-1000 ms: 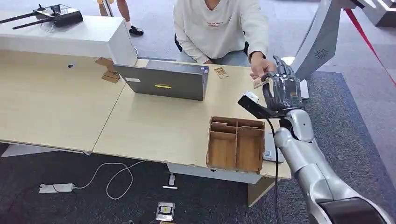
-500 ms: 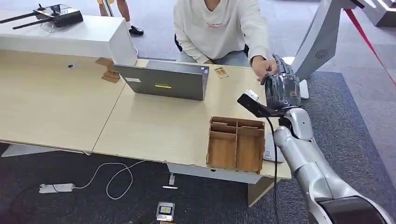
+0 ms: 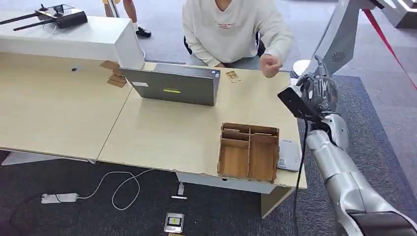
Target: Pass the card to the sensor for recognition and then transmit it.
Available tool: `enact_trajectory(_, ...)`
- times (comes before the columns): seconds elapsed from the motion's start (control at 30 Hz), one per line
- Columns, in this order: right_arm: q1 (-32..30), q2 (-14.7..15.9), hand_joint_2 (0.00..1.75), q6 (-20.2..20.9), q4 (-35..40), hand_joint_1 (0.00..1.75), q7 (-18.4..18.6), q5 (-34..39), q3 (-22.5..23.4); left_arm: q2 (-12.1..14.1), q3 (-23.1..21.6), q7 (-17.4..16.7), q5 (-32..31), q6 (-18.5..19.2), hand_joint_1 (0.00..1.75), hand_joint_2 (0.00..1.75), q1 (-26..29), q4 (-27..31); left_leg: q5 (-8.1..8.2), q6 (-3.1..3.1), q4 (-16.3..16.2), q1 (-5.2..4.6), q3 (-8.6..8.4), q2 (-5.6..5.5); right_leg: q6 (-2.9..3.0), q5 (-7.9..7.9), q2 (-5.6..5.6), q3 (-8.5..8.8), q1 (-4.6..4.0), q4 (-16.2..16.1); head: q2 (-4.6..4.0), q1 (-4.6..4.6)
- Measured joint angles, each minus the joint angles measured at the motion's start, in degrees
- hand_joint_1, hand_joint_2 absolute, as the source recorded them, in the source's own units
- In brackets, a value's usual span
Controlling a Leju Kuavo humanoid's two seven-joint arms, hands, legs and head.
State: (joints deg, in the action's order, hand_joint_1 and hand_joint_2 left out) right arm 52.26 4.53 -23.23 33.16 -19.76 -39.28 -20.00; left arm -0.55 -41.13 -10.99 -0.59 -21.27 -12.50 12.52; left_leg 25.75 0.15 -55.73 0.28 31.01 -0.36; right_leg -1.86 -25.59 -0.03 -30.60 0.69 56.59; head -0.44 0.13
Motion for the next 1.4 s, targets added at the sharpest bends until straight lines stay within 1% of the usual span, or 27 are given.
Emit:
enact_trajectory(0.2, -2.6, 4.0, 1.75, 3.8, 3.1, 1.75, -0.1, 1.5, 2.2, 0.3, 0.3, 0.7, 1.8, -0.2, 0.00, 0.00, 0.8, 0.0, 0.01, 0.01, 0.0, -0.01, -0.01, 0.01, 0.00, 0.00, 0.00, 0.00, 0.00, 0.0, 0.00, 0.02)
enact_trajectory(0.4, -5.6, 6.3, 1.75, 7.4, 5.0, 1.75, 0.0, 1.7, 2.5, 0.6, 1.3, 0.9, 3.8, 0.3, 0.00, 0.00, 1.4, 0.0, 0.01, 0.01, 0.0, 0.01, 0.00, 0.02, 0.00, 0.00, 0.00, 0.00, -0.01, 0.0, 0.00, 0.00)
enact_trajectory(0.53, -6.6, 7.0, 1.75, 9.0, 5.0, 1.75, 0.1, 1.1, 2.4, 0.8, 1.8, 1.1, 4.6, 0.7, 0.00, 0.00, 1.7, 0.0, 0.01, 0.01, 0.0, 0.01, 0.00, 0.00, 0.00, 0.00, 0.00, 0.01, -0.01, 0.0, 0.00, 0.02)
enact_trajectory(0.77, -8.3, 8.2, 1.75, 10.2, 4.8, 1.75, 0.1, 0.9, 2.2, 1.1, 2.7, 0.7, 5.0, 1.9, 0.00, 0.00, 1.8, 0.0, 0.01, 0.01, 0.0, 0.00, 0.02, 0.01, 0.00, 0.00, 0.00, 0.01, 0.00, 0.0, 0.00, 0.00)
enact_trajectory(1.27, -9.8, 9.0, 1.75, 11.3, 3.1, 1.75, -1.1, 1.0, 1.7, 1.5, 3.6, 0.2, 6.6, 3.4, 0.00, 0.00, 2.0, 0.0, 0.01, 0.01, 0.0, 0.00, 0.01, 0.01, 0.00, -0.01, 0.00, 0.00, 0.00, 0.0, 0.00, 0.02)
enact_trajectory(1.4, -10.9, 9.3, 1.75, 12.6, 2.5, 1.75, -1.2, 1.4, 1.5, 1.7, 3.7, -0.7, 6.6, 4.4, 0.00, 0.00, 1.8, 0.0, 0.01, 0.01, 0.0, 0.00, 0.01, 0.00, 0.00, 0.00, 0.00, 0.01, 0.00, 0.0, 0.00, 0.02)
